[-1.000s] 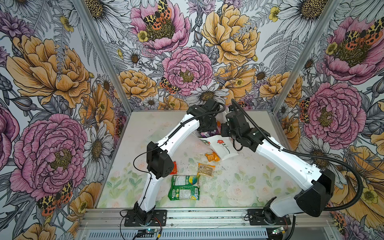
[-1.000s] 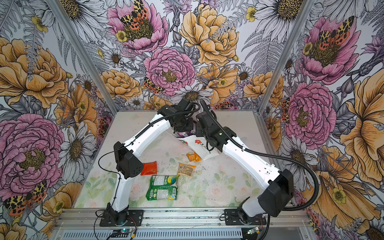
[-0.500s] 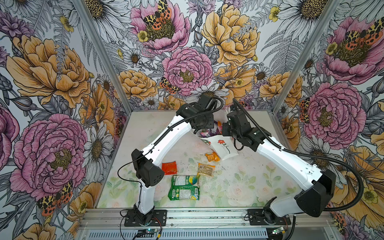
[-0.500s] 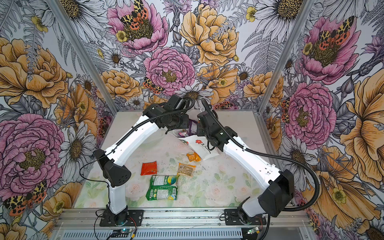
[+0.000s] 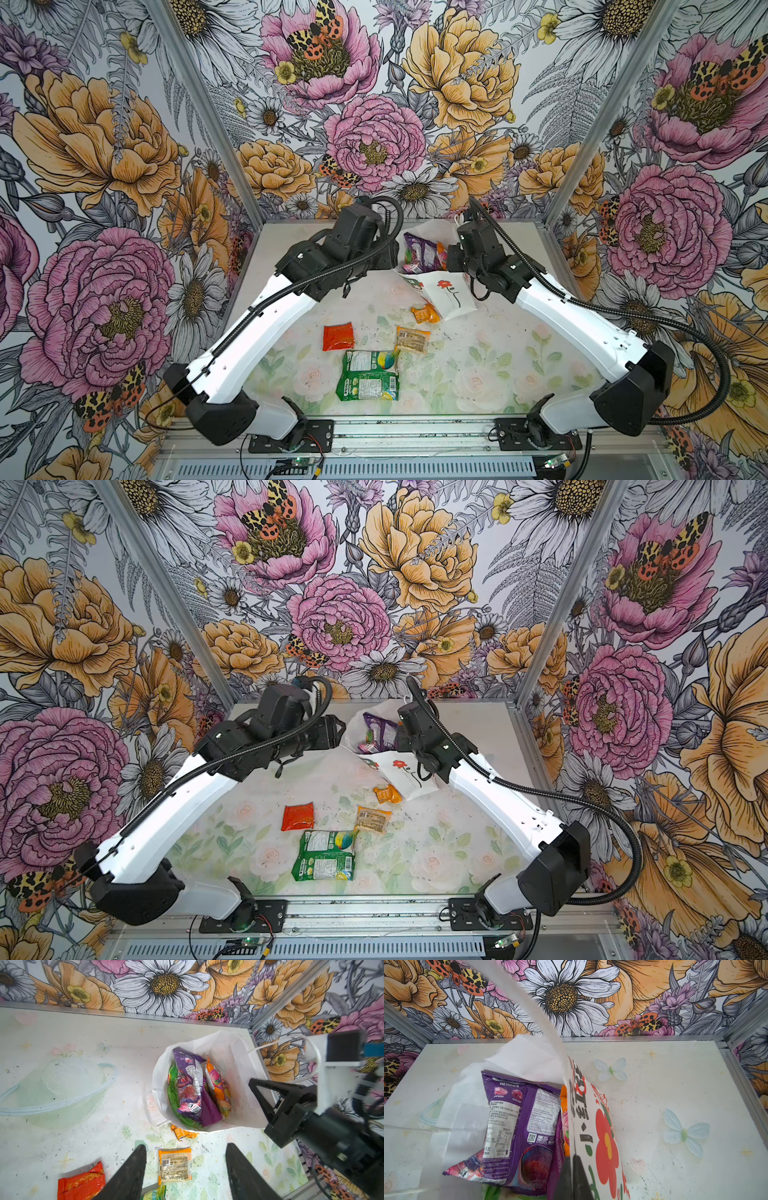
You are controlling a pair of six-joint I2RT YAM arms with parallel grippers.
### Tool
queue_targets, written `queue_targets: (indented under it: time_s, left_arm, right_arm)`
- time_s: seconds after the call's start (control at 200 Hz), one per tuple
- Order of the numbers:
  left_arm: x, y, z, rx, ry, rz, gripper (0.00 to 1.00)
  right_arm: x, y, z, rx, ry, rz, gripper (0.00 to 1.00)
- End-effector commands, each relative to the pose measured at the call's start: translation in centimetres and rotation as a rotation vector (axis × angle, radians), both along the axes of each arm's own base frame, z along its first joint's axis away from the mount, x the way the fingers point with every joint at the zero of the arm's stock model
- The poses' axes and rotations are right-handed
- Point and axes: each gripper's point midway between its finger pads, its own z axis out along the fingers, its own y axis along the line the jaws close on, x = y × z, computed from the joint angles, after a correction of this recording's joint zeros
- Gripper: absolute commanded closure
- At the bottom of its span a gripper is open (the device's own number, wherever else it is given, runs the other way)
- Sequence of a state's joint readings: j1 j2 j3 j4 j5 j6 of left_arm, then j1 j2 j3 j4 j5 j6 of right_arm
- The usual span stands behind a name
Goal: Place the snacks into the paper bag
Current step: 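Open the left gripper and withdraw it from the paper bag, then move the left gripper down onto the green Fox's packet and grasp it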
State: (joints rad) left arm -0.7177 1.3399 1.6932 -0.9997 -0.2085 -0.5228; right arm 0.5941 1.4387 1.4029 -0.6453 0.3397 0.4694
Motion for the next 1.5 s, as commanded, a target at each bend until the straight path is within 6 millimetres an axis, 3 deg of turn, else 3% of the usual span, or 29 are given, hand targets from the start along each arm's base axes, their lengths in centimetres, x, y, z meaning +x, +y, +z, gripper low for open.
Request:
queue_targets:
  time_s: [0.0,0.2,0.3,0.51,0.766,1.126,1.491]
  left_arm:
    - [-0.4,3.1,-1.1,0.010,-0.017,0.061,0.35]
    - [-2.8,10.6,-8.3,0.054,0.148,0.182,0.28]
    - [-4.4,11.6,-11.3,0.011,0.230,0.206,0.22]
    - [-6.4,11.4,-19.8,-0.010,0.430,0.295,0.13]
    - [-8.6,9.3,-25.1,0.033,0.532,0.223,0.07]
    - [-12.2,8.3,-30.7,0.149,0.650,0.185,0.07]
    - [-13.0,6.3,-34.3,0.159,0.715,0.117,0.15]
  right_arm:
    - [0.1,-0.3,3.3,0.049,-0.102,-0.004,1.00]
    - [0.0,-0.7,2.7,0.031,-0.094,-0.009,1.00]
    - [-0.1,-1.1,2.3,0.022,-0.087,-0.015,1.00]
    - [-0.1,-1.6,1.4,0.020,-0.070,-0.028,1.00]
    - [-0.3,-1.8,0.7,0.022,-0.055,-0.028,1.00]
    - [-0.1,-2.1,0.6,0.022,-0.051,-0.036,1.00]
    - [-0.2,-2.0,0.3,0.031,-0.044,-0.032,1.00]
